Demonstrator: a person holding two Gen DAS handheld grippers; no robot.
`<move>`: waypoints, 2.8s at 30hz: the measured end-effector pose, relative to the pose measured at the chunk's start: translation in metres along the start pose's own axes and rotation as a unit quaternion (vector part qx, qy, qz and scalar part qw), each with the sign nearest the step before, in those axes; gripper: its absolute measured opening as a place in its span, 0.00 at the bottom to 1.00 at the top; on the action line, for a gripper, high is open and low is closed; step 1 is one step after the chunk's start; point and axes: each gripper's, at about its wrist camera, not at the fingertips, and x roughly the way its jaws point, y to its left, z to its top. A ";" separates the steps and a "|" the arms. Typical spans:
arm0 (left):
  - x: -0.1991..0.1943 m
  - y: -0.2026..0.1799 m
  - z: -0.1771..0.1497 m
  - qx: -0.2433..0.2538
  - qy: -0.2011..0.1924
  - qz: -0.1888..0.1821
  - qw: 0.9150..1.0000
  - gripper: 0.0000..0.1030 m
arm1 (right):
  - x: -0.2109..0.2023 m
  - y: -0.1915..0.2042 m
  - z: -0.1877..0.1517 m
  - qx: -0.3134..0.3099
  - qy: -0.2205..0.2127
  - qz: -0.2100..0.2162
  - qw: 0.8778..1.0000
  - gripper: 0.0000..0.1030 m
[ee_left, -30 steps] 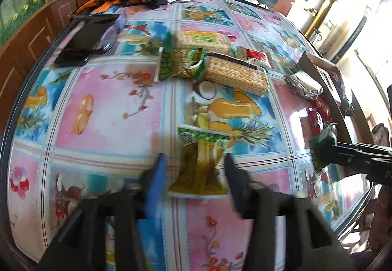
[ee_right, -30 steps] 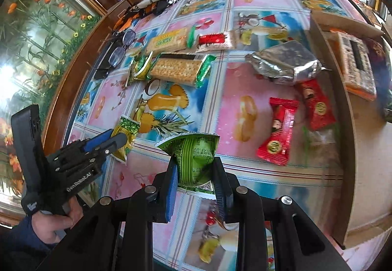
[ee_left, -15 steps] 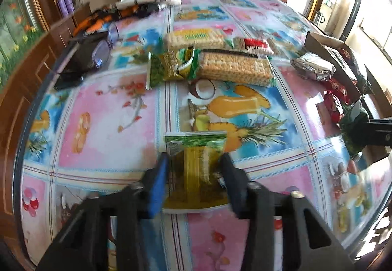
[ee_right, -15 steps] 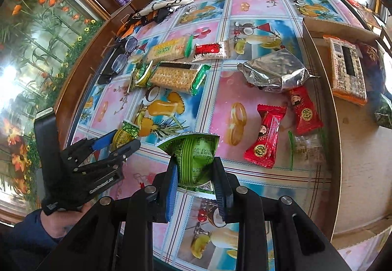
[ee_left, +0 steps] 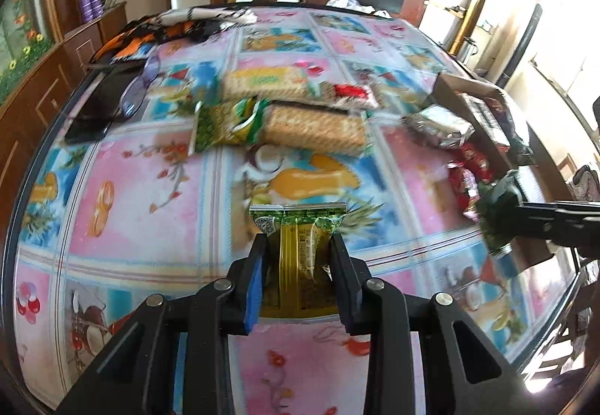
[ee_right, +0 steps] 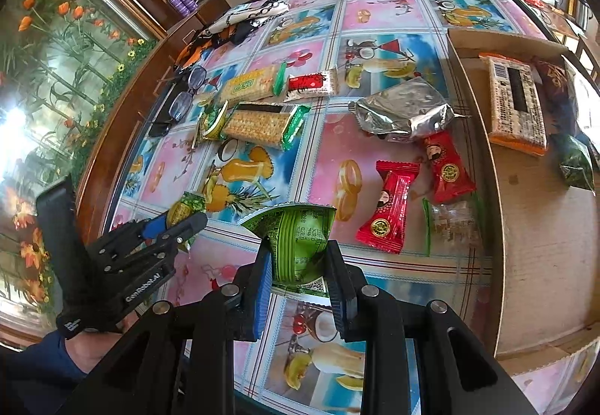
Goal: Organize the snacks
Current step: 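Carry both held bags in the left and right grippers over the box, then lower the bags into the box and open the left gripper while the right gripper opens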
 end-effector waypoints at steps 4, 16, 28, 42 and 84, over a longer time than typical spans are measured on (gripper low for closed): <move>-0.006 -0.013 0.008 0.012 -0.006 -0.013 1.000 0.30 | -0.005 -0.005 0.000 0.005 -0.006 0.000 1.000 0.28; -0.008 -0.064 0.035 0.058 -0.011 -0.056 0.997 0.30 | -0.033 -0.040 -0.004 0.048 -0.031 -0.007 0.998 0.28; -0.002 -0.138 0.061 0.115 -0.014 -0.103 0.988 0.30 | -0.070 -0.097 -0.014 0.112 -0.065 -0.031 0.991 0.28; 0.029 -0.242 0.076 0.170 0.015 -0.171 0.970 0.30 | -0.113 -0.176 -0.031 0.184 -0.089 -0.069 0.976 0.28; 0.103 -0.297 0.063 0.193 0.056 -0.151 0.968 0.34 | -0.078 -0.241 0.029 0.181 -0.054 -0.111 0.976 0.29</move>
